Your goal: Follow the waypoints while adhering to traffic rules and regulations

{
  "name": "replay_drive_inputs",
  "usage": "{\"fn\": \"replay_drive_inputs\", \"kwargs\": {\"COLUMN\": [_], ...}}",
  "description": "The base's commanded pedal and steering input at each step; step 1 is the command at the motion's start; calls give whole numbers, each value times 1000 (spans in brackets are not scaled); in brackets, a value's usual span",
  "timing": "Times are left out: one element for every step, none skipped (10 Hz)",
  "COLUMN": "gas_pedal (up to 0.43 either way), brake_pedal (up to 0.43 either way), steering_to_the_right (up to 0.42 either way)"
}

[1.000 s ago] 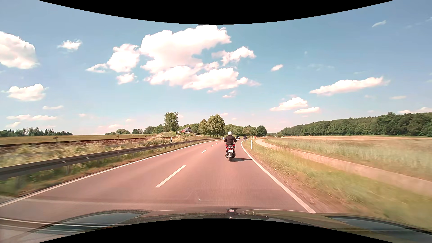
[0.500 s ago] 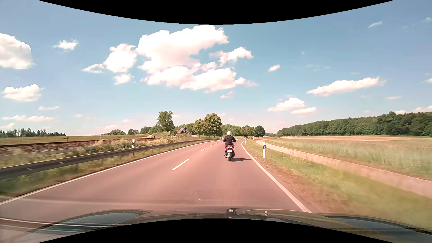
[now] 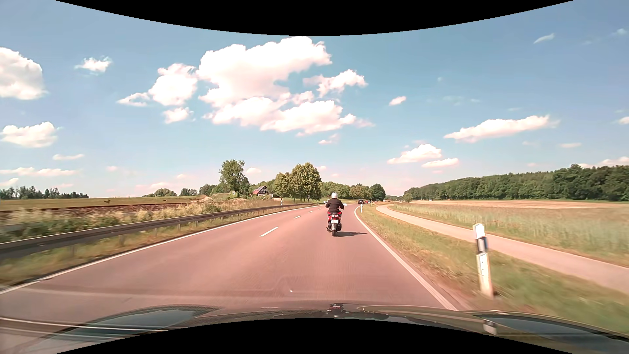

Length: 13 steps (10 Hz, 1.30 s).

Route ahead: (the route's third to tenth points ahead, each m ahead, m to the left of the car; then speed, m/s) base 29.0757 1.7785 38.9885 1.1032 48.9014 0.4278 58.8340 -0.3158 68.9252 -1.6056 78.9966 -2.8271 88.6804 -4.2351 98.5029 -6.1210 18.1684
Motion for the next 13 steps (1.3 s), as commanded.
{"fn": "replay_drive_inputs", "kwargs": {"gas_pedal": [220,220,220,220,220,220,220,220,220,220,220,220,220], "brake_pedal": [6,12,12,12,12,12,12,12,12,12,12,12,12], "steering_to_the_right": [6,8,10,10,10,10,10,10,10,10,10,10,10]}}
